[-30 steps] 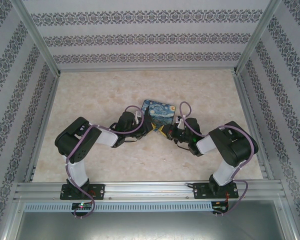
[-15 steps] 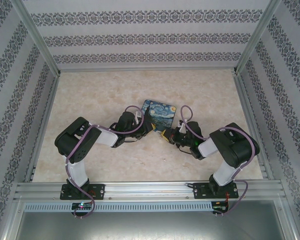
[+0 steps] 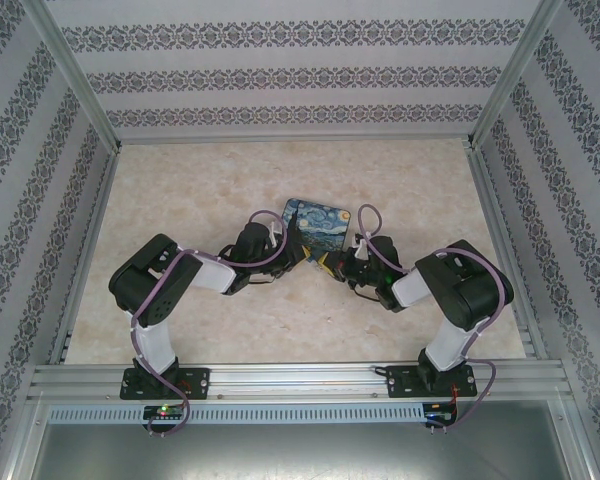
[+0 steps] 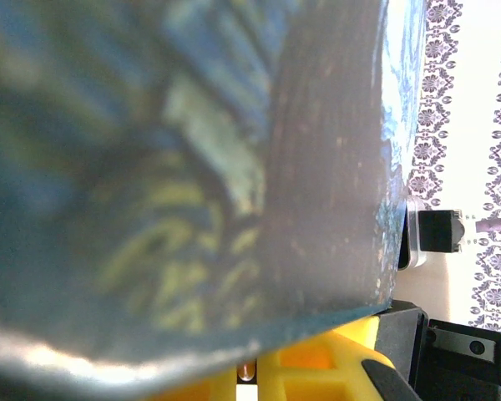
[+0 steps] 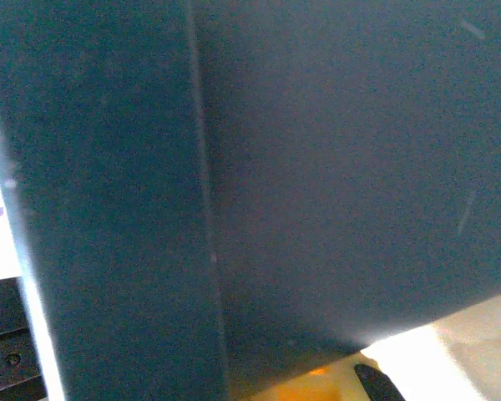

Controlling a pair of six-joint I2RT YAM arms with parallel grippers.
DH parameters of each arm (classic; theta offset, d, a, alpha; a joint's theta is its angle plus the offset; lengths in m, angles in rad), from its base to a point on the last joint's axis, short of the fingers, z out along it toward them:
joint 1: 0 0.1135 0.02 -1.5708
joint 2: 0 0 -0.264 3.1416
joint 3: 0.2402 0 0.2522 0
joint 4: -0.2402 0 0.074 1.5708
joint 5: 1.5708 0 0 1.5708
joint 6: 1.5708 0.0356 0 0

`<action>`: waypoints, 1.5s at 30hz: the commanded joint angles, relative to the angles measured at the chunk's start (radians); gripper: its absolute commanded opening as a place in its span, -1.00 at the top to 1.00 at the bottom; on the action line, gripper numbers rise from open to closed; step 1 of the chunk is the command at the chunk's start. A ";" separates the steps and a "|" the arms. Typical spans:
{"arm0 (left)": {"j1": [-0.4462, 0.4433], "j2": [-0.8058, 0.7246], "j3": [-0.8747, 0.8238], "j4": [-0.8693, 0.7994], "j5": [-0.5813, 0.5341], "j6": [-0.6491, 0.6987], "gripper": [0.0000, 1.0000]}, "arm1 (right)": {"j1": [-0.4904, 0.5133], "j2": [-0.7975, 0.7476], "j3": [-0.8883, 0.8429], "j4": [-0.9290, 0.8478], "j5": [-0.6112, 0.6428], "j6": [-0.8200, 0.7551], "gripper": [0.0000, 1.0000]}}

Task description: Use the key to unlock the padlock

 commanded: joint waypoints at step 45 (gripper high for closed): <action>-0.008 -0.015 -0.001 0.176 0.075 -0.215 1.00 | 0.006 -0.030 0.012 0.114 0.045 0.029 1.00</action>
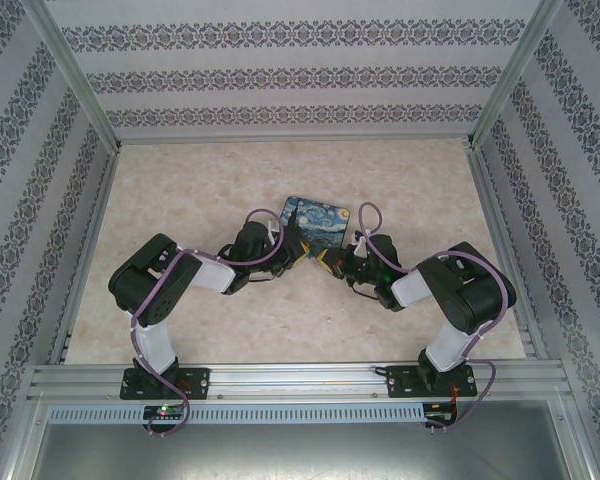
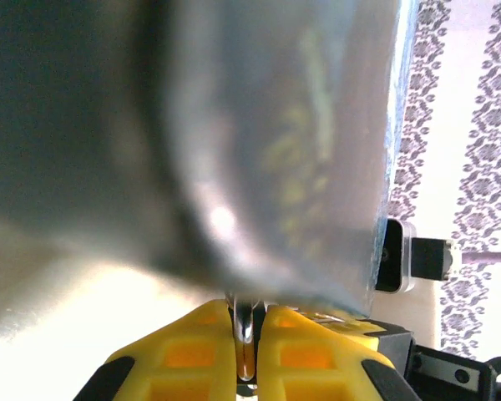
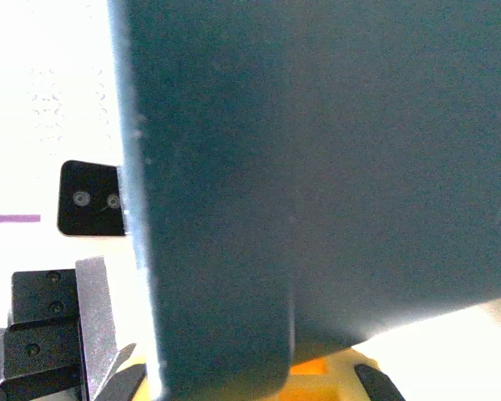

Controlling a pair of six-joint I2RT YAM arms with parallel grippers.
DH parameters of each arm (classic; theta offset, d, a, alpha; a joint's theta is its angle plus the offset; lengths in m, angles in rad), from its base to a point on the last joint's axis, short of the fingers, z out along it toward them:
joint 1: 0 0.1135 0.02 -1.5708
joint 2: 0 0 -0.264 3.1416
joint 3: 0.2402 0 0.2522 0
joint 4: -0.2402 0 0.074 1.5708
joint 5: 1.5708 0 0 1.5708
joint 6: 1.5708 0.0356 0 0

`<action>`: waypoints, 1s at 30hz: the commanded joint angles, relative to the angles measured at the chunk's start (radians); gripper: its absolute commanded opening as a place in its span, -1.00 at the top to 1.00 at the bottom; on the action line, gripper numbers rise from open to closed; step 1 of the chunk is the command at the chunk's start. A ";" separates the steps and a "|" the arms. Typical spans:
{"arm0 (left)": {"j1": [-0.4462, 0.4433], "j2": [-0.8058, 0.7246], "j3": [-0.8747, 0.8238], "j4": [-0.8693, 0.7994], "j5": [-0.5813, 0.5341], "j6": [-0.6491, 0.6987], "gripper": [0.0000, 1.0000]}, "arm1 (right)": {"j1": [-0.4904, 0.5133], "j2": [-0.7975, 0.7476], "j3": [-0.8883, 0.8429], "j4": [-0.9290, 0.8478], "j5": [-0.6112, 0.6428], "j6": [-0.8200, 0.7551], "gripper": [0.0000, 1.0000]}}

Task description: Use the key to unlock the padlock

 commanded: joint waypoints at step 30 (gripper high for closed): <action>-0.013 -0.068 -0.020 0.214 0.103 -0.109 1.00 | -0.064 0.135 0.038 0.322 -0.095 0.197 1.00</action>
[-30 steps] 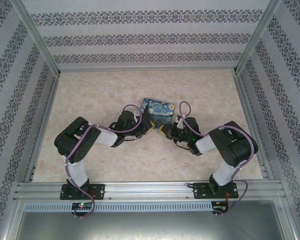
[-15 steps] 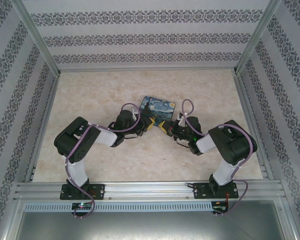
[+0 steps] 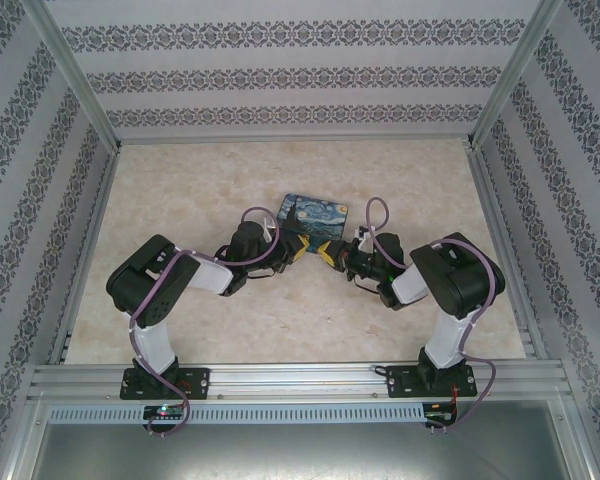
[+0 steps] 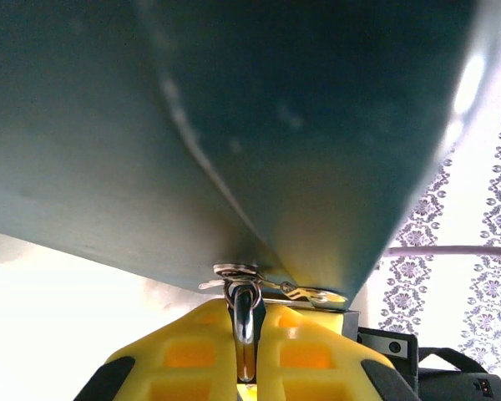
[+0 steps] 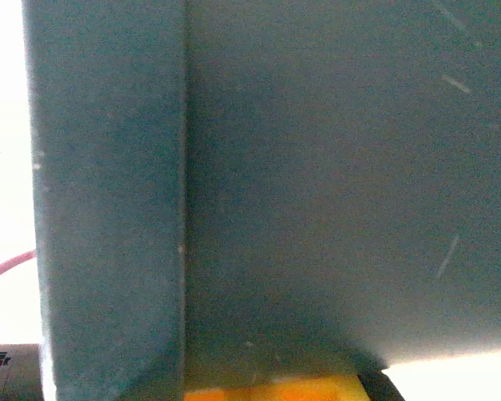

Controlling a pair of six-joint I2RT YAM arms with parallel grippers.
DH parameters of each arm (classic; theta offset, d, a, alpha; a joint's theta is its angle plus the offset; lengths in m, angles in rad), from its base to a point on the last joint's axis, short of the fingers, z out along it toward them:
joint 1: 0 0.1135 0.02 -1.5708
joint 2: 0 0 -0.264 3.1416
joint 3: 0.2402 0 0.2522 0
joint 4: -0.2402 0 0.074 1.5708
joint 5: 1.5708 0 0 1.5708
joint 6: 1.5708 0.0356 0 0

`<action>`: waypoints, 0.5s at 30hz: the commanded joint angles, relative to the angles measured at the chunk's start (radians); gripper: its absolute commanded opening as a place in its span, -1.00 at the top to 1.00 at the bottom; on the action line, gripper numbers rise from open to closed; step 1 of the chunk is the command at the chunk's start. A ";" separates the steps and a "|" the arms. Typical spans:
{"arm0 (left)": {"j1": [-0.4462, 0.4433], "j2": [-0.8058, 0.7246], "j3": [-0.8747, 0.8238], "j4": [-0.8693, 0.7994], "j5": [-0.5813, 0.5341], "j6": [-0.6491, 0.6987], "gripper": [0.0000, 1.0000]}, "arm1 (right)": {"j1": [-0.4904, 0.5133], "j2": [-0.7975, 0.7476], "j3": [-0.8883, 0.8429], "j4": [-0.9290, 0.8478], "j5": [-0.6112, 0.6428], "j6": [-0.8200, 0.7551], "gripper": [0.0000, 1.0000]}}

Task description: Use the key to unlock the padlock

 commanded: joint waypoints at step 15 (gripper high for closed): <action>-0.031 -0.052 0.014 0.097 0.100 -0.004 1.00 | 0.008 0.086 0.075 0.151 0.017 0.086 1.00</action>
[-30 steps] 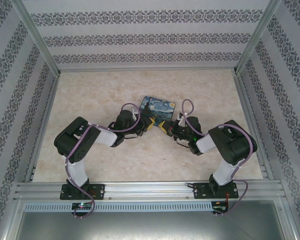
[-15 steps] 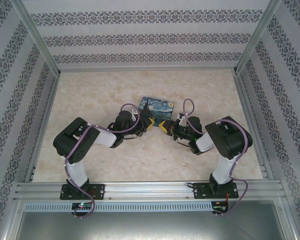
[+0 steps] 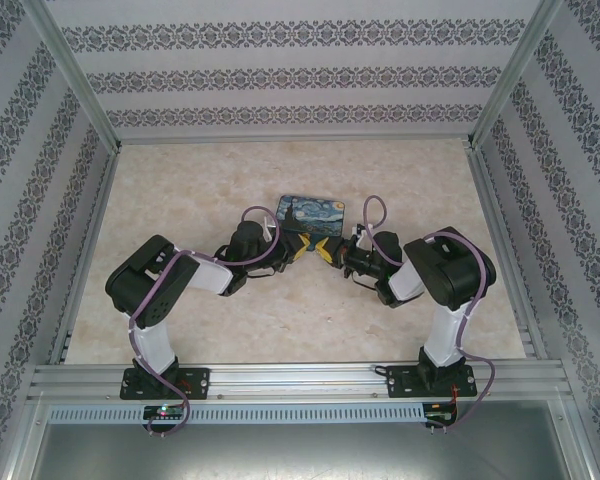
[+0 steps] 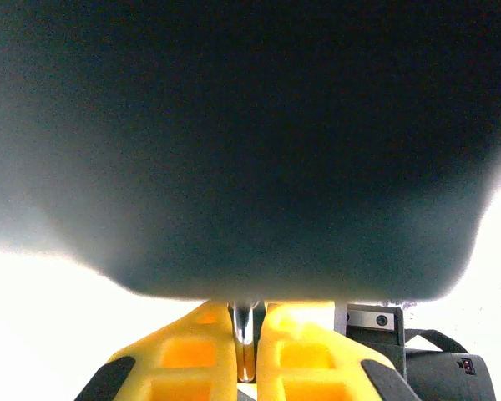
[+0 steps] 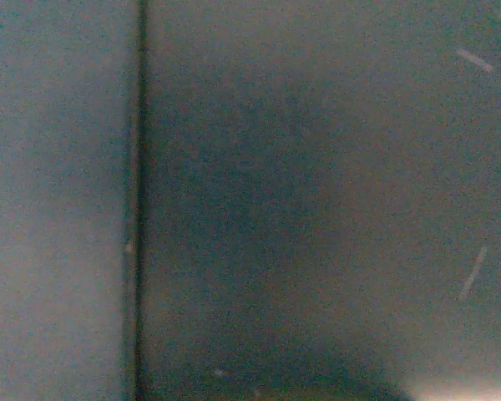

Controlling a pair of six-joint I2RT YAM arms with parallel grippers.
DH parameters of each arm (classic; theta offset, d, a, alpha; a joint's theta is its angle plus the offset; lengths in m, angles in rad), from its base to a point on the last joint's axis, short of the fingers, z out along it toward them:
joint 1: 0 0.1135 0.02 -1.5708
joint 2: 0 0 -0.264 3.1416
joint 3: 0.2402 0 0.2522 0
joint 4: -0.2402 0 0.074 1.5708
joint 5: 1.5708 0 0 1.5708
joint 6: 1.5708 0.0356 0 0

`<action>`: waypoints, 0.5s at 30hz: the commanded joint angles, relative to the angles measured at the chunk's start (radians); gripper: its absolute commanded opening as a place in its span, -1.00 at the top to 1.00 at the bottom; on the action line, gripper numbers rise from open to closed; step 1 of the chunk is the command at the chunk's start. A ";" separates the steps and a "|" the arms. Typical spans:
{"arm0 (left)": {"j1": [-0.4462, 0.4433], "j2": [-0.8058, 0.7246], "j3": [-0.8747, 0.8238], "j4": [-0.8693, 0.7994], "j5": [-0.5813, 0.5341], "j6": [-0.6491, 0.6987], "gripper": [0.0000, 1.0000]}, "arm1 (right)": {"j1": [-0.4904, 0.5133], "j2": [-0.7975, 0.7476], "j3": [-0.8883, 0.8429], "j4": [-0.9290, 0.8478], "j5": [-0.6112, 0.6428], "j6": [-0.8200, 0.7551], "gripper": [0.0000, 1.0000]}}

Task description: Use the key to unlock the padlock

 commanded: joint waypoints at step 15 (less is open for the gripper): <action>-0.061 0.034 0.010 0.065 0.019 -0.019 1.00 | 0.061 0.044 0.076 0.025 0.063 -0.014 0.90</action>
